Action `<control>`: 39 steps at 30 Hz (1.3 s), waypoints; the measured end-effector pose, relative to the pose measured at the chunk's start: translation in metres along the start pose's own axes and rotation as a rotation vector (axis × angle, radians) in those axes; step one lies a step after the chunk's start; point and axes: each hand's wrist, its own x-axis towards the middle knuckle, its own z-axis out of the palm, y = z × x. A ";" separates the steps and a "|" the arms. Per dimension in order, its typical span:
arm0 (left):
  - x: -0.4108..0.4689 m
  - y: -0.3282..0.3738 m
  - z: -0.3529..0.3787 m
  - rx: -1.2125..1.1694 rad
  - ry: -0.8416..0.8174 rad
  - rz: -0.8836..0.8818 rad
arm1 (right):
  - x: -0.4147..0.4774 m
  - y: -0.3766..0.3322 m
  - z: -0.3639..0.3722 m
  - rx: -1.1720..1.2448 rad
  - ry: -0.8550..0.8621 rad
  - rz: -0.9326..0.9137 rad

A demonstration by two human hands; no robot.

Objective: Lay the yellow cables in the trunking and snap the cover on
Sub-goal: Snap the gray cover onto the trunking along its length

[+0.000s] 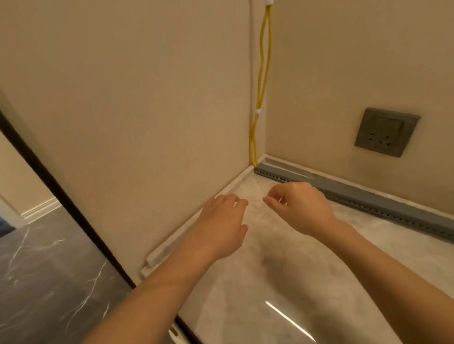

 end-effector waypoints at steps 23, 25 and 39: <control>0.272 -0.034 0.045 0.602 -0.108 0.447 | 0.115 0.117 0.091 -0.305 0.187 0.285; 0.283 -0.026 0.048 0.602 -0.117 0.409 | 0.115 0.126 0.092 -0.279 0.228 0.272; 0.324 -0.014 0.029 0.336 -0.167 0.276 | 0.113 0.158 0.061 -0.243 0.460 0.172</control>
